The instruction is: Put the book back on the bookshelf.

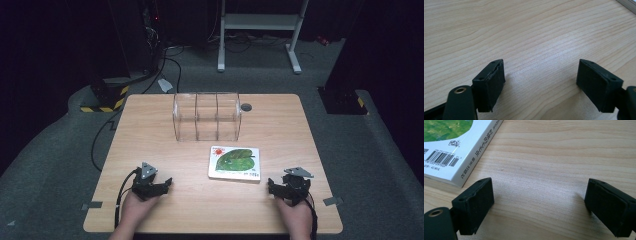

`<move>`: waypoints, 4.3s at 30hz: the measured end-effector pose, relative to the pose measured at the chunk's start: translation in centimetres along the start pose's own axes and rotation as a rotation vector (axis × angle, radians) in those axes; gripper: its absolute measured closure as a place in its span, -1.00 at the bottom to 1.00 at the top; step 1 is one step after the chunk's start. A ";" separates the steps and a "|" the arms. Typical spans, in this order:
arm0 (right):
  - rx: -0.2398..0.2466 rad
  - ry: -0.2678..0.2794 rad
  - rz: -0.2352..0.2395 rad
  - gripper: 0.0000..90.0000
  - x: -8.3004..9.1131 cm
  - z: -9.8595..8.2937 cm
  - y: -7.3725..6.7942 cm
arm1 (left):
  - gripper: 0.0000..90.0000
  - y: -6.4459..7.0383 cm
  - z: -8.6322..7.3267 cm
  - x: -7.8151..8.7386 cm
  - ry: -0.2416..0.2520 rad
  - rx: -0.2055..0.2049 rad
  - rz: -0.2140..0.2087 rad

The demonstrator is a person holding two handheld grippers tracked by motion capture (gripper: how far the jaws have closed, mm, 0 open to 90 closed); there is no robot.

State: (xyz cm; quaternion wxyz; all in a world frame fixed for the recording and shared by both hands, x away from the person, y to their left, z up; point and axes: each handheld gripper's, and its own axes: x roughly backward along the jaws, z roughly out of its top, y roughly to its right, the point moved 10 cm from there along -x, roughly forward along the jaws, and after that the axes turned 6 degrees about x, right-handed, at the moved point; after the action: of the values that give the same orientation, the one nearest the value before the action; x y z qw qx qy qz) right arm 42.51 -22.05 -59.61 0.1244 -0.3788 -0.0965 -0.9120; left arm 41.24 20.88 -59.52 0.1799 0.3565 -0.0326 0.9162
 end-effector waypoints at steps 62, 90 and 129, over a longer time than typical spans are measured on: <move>-0.012 0.142 0.162 -0.38 -0.3 5.9 -4.9 | -0.42 -0.1 0.0 0.1 0.003 0.010 0.006; 0.012 0.033 0.248 -0.38 -3.0 5.8 -9.8 | -0.42 -0.1 0.0 0.1 0.005 0.012 0.007; 0.218 0.037 0.372 -0.43 1.0 1.8 -17.2 | -0.28 6.9 0.9 0.7 0.036 0.013 -0.185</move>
State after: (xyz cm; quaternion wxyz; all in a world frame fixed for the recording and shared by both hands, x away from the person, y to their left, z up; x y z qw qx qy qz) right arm 37.90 -5.40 -59.02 0.3325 -0.3576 -0.1207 -0.8643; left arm 38.90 14.49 -57.87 0.2620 0.3427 0.0096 0.9021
